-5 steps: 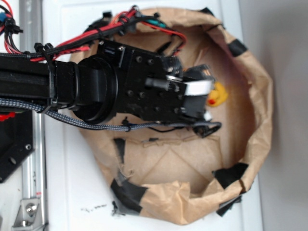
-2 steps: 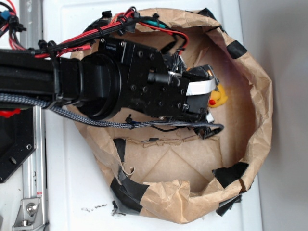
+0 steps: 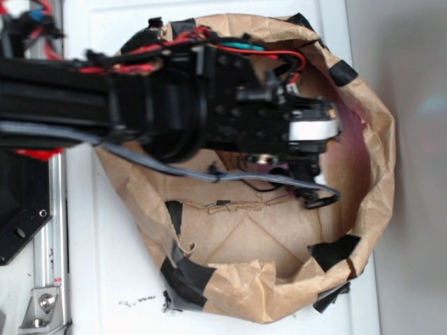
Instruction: Grab the yellow duck.
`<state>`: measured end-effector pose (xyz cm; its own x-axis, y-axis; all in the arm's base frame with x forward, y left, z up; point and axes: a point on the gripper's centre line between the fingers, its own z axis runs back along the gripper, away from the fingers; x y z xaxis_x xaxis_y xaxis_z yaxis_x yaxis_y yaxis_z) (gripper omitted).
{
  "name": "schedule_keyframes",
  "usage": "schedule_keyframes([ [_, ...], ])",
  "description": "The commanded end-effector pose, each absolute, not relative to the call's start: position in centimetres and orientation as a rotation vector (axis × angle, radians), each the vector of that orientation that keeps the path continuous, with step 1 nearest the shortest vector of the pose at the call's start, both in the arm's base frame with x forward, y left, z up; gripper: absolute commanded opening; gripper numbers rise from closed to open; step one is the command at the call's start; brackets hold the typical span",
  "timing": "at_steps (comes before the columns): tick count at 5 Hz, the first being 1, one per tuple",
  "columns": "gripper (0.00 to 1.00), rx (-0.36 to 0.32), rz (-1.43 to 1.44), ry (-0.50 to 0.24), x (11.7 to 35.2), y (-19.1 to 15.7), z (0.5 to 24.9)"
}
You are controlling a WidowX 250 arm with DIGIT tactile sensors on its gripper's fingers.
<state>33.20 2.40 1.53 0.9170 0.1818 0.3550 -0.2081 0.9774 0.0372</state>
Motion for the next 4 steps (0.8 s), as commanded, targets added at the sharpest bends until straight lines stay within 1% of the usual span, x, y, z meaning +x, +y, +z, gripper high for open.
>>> schedule_keyframes([
  [1, 0.0, 0.101, 0.213, -0.345, 33.1, 3.5, 1.7],
  [2, 0.0, 0.057, 0.194, -0.344, 32.5, 2.9, 5.1],
  [3, 0.0, -0.001, 0.205, -0.367, 31.5, 2.5, 9.6],
  [4, 0.0, -0.005, 0.17, -0.309, 30.1, 2.2, 14.0],
])
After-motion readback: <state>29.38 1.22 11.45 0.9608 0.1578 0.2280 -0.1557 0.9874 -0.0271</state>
